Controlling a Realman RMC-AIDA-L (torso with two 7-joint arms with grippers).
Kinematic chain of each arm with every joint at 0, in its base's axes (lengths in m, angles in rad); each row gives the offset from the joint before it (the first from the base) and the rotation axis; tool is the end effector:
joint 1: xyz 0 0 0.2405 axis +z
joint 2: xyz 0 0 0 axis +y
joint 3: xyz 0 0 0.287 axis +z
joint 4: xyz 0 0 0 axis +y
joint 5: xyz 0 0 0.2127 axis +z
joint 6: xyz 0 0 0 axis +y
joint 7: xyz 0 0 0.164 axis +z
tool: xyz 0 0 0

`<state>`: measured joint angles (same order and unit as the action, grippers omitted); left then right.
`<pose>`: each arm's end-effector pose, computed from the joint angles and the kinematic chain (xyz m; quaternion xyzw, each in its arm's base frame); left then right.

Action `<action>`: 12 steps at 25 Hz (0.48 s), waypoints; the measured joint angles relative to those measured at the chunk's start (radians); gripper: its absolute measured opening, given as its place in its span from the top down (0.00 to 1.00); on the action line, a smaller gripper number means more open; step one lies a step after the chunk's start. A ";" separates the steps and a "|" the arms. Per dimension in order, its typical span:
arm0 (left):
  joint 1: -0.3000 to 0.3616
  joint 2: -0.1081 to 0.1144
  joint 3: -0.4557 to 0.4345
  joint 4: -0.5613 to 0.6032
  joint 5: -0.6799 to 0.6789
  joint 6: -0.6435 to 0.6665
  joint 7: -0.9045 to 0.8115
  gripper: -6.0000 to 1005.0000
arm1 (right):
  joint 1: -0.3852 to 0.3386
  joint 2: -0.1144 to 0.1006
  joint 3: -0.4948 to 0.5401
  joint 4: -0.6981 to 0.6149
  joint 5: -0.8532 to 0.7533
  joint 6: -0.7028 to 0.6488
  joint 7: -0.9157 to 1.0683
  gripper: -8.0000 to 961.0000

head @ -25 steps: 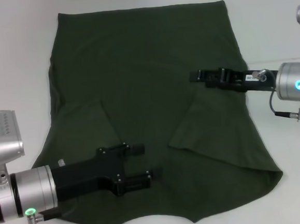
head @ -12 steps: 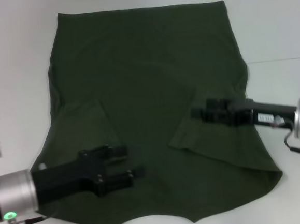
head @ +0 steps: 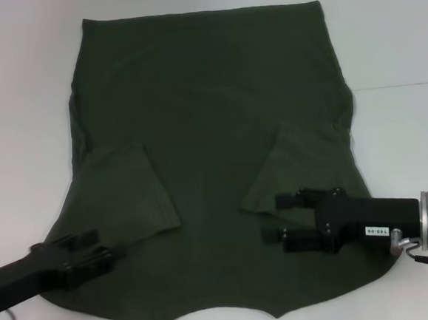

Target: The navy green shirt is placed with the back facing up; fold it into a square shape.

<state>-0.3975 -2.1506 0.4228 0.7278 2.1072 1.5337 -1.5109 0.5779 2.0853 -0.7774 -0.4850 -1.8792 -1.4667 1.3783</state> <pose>-0.3365 0.3175 -0.0218 -0.8635 -0.3721 -0.2676 0.2105 0.2632 0.3569 -0.0677 -0.9215 0.2553 0.2743 0.1016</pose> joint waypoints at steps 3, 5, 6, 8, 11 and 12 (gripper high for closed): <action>0.028 0.000 -0.043 0.016 0.016 -0.016 -0.002 0.21 | 0.006 -0.004 -0.028 -0.004 -0.002 -0.011 0.008 0.09; 0.041 0.000 -0.075 0.021 0.026 -0.035 -0.009 0.21 | 0.010 -0.005 -0.031 -0.004 -0.002 -0.013 0.015 0.09; 0.046 0.000 -0.091 0.023 0.032 -0.044 -0.013 0.21 | 0.012 -0.005 -0.032 -0.004 -0.001 -0.013 0.018 0.09; 0.054 0.000 -0.114 0.027 0.049 -0.059 -0.023 0.21 | 0.013 -0.006 -0.028 -0.005 0.005 -0.013 0.020 0.10; 0.058 0.000 -0.131 0.030 0.080 -0.099 -0.045 0.21 | 0.017 -0.007 -0.026 -0.006 0.014 -0.013 0.021 0.10; 0.058 -0.001 -0.132 0.029 0.090 -0.117 -0.058 0.21 | 0.022 -0.007 -0.028 -0.007 0.014 -0.014 0.031 0.10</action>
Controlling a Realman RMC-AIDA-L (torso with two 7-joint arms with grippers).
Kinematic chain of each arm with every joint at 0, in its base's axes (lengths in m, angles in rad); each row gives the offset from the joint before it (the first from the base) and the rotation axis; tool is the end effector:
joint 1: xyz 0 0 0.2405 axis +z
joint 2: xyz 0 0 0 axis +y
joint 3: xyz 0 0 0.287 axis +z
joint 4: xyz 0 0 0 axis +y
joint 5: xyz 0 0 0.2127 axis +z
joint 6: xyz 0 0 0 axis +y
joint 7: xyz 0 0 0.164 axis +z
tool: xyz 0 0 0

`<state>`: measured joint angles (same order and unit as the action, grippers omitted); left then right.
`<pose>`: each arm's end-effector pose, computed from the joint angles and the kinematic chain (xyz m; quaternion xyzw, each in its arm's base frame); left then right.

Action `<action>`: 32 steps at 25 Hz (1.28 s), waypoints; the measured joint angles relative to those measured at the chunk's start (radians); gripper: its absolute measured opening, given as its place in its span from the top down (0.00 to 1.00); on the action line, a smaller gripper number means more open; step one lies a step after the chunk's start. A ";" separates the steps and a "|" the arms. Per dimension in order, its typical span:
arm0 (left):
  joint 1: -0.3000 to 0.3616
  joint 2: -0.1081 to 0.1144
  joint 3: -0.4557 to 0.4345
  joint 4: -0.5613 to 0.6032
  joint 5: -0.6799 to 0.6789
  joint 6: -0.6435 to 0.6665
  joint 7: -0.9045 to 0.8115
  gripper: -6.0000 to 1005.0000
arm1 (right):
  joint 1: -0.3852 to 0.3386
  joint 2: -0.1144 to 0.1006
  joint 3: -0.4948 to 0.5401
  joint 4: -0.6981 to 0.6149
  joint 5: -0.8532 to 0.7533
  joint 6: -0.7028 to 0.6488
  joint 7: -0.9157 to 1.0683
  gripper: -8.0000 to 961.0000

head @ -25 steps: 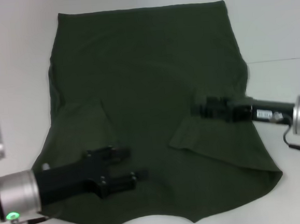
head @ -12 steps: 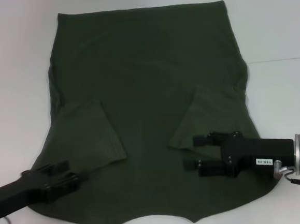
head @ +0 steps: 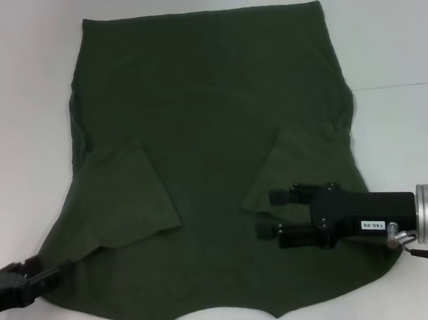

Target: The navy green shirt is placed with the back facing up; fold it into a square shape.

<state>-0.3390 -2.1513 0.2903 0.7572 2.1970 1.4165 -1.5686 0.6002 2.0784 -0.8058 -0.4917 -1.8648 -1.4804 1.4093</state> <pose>-0.3906 0.2998 -0.0033 -0.8079 -0.4573 -0.2272 0.2942 0.2528 0.3617 -0.0661 -0.9244 0.2500 0.2750 0.0858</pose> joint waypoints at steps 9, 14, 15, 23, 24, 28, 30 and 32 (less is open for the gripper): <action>0.008 -0.007 -0.009 -0.002 0.013 -0.041 -0.022 0.21 | 0.016 0.001 -0.002 -0.001 -0.003 0.003 0.015 0.10; 0.009 -0.004 -0.023 0.001 0.012 -0.020 -0.022 0.21 | 0.017 -0.001 0.002 -0.001 0.001 0.006 0.014 0.10; 0.009 -0.003 -0.023 0.005 0.012 -0.018 -0.022 0.21 | 0.017 -0.001 0.002 -0.001 0.002 0.006 0.013 0.10; 0.007 -0.002 -0.023 0.013 0.012 -0.059 -0.023 0.21 | 0.018 -0.001 0.002 -0.001 0.003 0.017 0.014 0.10; 0.006 -0.002 -0.023 0.013 0.013 -0.061 -0.024 0.21 | 0.018 -0.001 0.002 -0.001 0.003 0.017 0.014 0.10; 0.004 -0.001 -0.019 0.011 0.018 -0.066 -0.024 0.21 | 0.018 0.000 0.003 -0.001 0.003 0.019 0.014 0.10; 0.003 -0.001 -0.016 0.010 0.024 -0.066 -0.024 0.21 | 0.018 0.000 0.003 -0.001 0.003 0.020 0.014 0.10; 0.003 -0.001 -0.014 0.010 0.030 -0.063 -0.024 0.21 | 0.018 0.000 0.004 -0.001 0.003 0.020 0.014 0.10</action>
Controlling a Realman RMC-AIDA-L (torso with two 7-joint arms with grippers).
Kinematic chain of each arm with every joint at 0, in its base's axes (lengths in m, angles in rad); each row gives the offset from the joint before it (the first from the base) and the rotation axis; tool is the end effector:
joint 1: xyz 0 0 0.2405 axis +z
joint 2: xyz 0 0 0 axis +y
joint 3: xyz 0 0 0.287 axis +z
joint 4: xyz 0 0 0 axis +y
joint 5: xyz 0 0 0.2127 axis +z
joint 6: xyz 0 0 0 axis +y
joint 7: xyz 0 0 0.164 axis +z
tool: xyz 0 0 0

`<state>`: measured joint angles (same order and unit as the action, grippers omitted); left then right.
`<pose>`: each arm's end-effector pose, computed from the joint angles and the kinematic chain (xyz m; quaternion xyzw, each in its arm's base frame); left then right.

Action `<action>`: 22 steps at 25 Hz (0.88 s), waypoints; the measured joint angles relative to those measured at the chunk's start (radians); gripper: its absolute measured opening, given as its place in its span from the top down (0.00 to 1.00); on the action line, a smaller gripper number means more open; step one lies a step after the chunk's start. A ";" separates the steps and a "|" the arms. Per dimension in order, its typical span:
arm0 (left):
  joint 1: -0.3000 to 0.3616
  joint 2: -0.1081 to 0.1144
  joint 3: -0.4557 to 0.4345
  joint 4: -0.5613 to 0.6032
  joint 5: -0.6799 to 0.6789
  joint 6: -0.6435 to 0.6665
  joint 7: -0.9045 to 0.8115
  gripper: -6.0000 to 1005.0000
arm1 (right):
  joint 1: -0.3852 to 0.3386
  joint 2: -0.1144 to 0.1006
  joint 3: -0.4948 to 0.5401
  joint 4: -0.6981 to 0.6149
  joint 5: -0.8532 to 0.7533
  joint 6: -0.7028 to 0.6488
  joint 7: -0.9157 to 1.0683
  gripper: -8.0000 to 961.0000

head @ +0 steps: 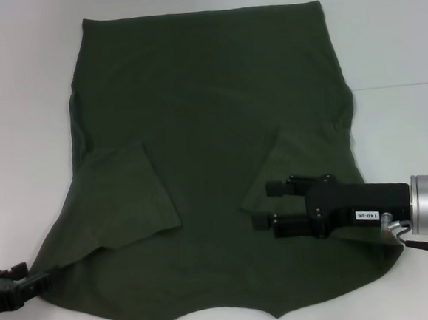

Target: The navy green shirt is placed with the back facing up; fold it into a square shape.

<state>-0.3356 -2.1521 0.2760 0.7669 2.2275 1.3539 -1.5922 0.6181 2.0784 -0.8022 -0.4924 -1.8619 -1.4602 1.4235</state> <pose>-0.4044 0.2997 0.0005 -0.7932 -0.4771 -0.2043 0.3186 0.2481 0.3694 -0.0655 -0.9234 0.2515 0.2748 0.0922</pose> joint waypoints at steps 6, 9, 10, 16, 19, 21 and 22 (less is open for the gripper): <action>0.003 -0.001 0.012 0.004 0.013 0.030 0.002 0.21 | 0.001 -0.001 0.000 -0.006 0.004 0.000 0.000 0.10; -0.002 0.000 0.012 0.005 0.026 0.064 0.003 0.21 | 0.001 -0.001 0.000 -0.008 0.005 0.000 0.000 0.10; -0.003 0.000 0.012 0.005 0.026 0.075 0.004 0.21 | 0.001 -0.001 0.000 -0.008 0.005 0.000 0.000 0.10; -0.014 0.001 0.011 0.008 0.026 0.089 0.007 0.21 | 0.002 -0.002 0.000 -0.009 0.015 0.000 -0.001 0.10; -0.014 0.002 0.011 0.008 0.026 0.083 0.007 0.22 | 0.001 -0.002 0.000 -0.009 0.016 0.002 -0.002 0.10; -0.015 0.002 0.012 0.008 0.027 0.082 0.007 0.23 | 0.001 -0.001 0.000 -0.009 0.016 0.005 -0.002 0.10; -0.016 0.001 0.013 0.008 0.027 0.081 0.007 0.23 | 0.002 -0.001 0.000 -0.009 0.016 0.007 -0.001 0.10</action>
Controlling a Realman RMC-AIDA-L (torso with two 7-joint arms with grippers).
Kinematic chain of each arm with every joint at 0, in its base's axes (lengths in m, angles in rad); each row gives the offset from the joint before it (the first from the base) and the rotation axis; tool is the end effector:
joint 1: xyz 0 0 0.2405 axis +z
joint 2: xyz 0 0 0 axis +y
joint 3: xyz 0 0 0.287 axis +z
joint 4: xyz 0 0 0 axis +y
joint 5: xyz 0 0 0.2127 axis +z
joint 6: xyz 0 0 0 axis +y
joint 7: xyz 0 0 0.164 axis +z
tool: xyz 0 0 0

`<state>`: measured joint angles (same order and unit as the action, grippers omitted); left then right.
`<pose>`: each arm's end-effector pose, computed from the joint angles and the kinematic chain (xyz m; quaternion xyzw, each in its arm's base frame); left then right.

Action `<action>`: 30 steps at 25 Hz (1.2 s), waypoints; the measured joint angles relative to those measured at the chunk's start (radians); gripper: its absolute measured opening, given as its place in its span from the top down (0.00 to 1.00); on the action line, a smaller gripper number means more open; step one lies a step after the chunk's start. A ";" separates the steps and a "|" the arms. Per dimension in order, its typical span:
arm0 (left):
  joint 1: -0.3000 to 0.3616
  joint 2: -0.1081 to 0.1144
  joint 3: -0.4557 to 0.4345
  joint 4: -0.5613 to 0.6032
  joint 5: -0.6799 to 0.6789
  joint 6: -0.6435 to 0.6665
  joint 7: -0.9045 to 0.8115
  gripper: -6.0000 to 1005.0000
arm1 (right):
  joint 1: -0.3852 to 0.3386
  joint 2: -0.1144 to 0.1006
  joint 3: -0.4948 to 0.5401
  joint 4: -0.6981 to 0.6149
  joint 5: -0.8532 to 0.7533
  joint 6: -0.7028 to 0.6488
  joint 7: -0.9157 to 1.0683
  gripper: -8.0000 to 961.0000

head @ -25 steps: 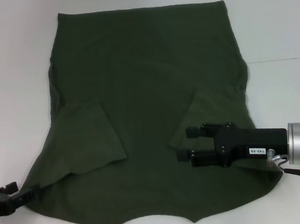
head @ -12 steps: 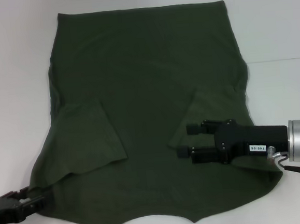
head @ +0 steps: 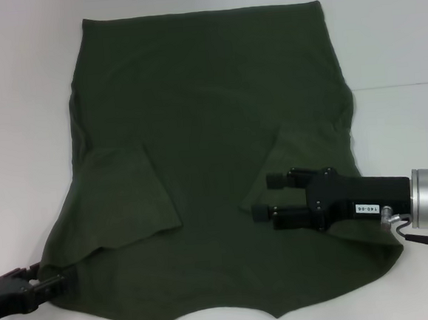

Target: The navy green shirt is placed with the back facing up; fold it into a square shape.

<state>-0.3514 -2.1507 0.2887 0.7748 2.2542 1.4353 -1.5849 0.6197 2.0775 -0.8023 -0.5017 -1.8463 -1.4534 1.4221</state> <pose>-0.3895 0.2990 -0.0051 -0.8187 -0.4570 -0.2079 0.2785 0.2460 0.3735 -0.0621 -0.9222 0.2476 0.2796 0.1007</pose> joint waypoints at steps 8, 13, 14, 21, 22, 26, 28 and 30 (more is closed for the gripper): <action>-0.002 0.006 0.003 0.002 0.007 -0.012 -0.005 0.26 | 0.001 0.002 0.000 0.000 0.000 0.005 0.001 0.10; -0.009 0.007 0.002 0.007 0.027 -0.022 -0.019 0.28 | 0.000 0.002 0.000 0.000 0.001 0.005 0.001 0.10; -0.010 0.007 0.002 0.007 0.027 -0.025 -0.019 0.35 | 0.000 0.002 0.000 0.000 0.001 0.005 0.001 0.10; -0.013 0.006 0.002 0.007 0.027 -0.034 -0.020 0.70 | -0.002 0.002 0.000 0.000 0.002 0.004 0.001 0.10; -0.013 0.006 0.002 0.007 0.027 -0.034 -0.020 0.74 | -0.003 0.002 0.000 0.000 0.005 0.004 0.002 0.10; -0.015 0.006 0.003 0.007 0.027 -0.035 -0.020 0.83 | -0.010 0.002 0.000 0.000 0.016 0.004 0.002 0.10; -0.016 0.006 0.003 0.008 0.027 -0.035 -0.020 0.87 | -0.012 -0.001 0.000 0.000 0.020 0.004 0.007 0.10; -0.017 0.006 0.003 0.008 0.026 -0.035 -0.022 0.91 | -0.015 -0.002 0.001 0.000 0.024 0.004 0.018 0.10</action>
<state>-0.3679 -2.1446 0.2915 0.7824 2.2802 1.4005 -1.6064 0.6046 2.0750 -0.8017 -0.5016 -1.8228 -1.4492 1.4399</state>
